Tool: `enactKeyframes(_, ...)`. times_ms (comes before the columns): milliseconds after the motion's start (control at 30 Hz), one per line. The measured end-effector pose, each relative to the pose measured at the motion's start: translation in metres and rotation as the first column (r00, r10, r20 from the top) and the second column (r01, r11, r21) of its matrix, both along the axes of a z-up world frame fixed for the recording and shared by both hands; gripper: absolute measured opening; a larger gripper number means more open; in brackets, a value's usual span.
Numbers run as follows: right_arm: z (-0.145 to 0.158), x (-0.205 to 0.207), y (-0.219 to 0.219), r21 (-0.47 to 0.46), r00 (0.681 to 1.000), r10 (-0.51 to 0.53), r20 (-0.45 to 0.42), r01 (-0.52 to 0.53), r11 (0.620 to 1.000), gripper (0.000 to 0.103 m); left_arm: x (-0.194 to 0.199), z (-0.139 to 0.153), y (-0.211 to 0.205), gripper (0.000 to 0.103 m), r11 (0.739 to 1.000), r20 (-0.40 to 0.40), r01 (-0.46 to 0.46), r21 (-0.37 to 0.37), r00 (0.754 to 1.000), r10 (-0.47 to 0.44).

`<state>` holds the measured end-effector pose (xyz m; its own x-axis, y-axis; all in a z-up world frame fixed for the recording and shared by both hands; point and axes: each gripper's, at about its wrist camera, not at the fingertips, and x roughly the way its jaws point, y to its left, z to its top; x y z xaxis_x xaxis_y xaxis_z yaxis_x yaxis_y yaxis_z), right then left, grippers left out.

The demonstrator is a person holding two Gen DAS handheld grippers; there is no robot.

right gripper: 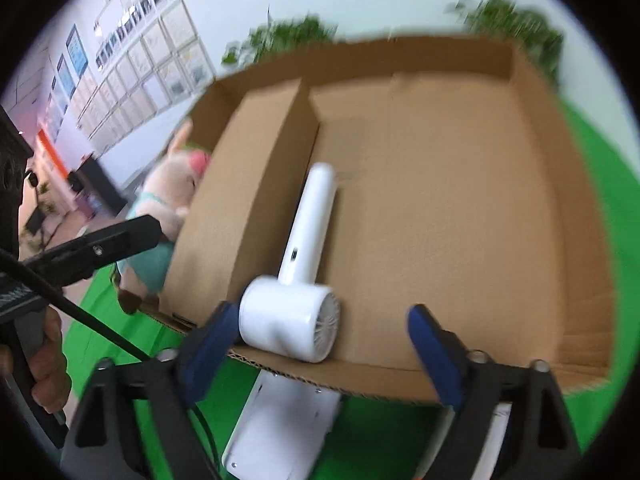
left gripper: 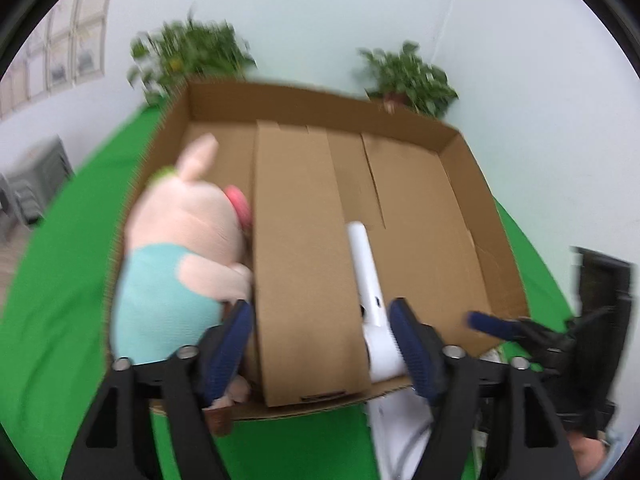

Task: Organize objects
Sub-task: 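Open both grippers to release the hair dryer inside the box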

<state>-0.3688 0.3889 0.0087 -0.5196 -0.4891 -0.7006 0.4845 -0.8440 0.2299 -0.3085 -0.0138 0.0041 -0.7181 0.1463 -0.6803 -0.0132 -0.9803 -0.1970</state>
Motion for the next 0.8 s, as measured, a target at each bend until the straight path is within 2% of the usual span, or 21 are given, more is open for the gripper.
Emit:
enactKeyframes(33,0.005,0.008,0.003,0.005,0.999,-0.018,-0.031,0.018,1.0,0.098,0.01,0.006,0.004,0.078,0.998,-0.045,-0.031,-0.058,0.999,0.029)
enactKeyframes(67,0.009,0.017,0.005,0.01,0.998,-0.031,-0.06,0.032,0.999,0.102,0.016,0.009,0.007,0.087,0.994,-0.072,-0.056,-0.099,0.996,0.049)
enactKeyframes(100,0.012,0.028,0.008,0.017,0.995,-0.044,-0.088,0.046,0.999,0.102,0.025,0.013,0.012,0.096,0.984,-0.112,-0.096,-0.149,0.99,0.079)
enactKeyframes(167,0.014,0.041,0.007,0.041,0.99,-0.069,-0.126,0.074,0.996,0.102,0.039,0.019,0.019,0.1,0.972,-0.171,-0.137,-0.189,0.98,0.105)
enactKeyframes(367,0.027,0.064,0.007,0.106,0.968,-0.13,-0.213,0.155,0.982,0.102,0.069,0.027,0.038,0.101,0.959,-0.226,-0.157,-0.236,0.969,0.103)
enactKeyframes(733,0.039,0.084,0.024,0.093,0.947,-0.171,-0.27,0.203,0.975,0.102,0.092,0.036,0.059,0.1,0.958,-0.256,-0.175,-0.225,0.96,0.115)
enactKeyframes(767,0.039,0.085,0.026,0.082,0.947,-0.171,-0.273,0.2,0.976,0.097,0.091,0.035,0.059,0.097,0.959,-0.259,-0.175,-0.221,0.959,0.115)
enactKeyframes(800,0.04,0.085,0.027,0.072,0.947,-0.165,-0.275,0.191,0.979,0.069,0.092,0.036,0.059,0.083,0.96,-0.264,-0.175,-0.219,0.958,0.114)
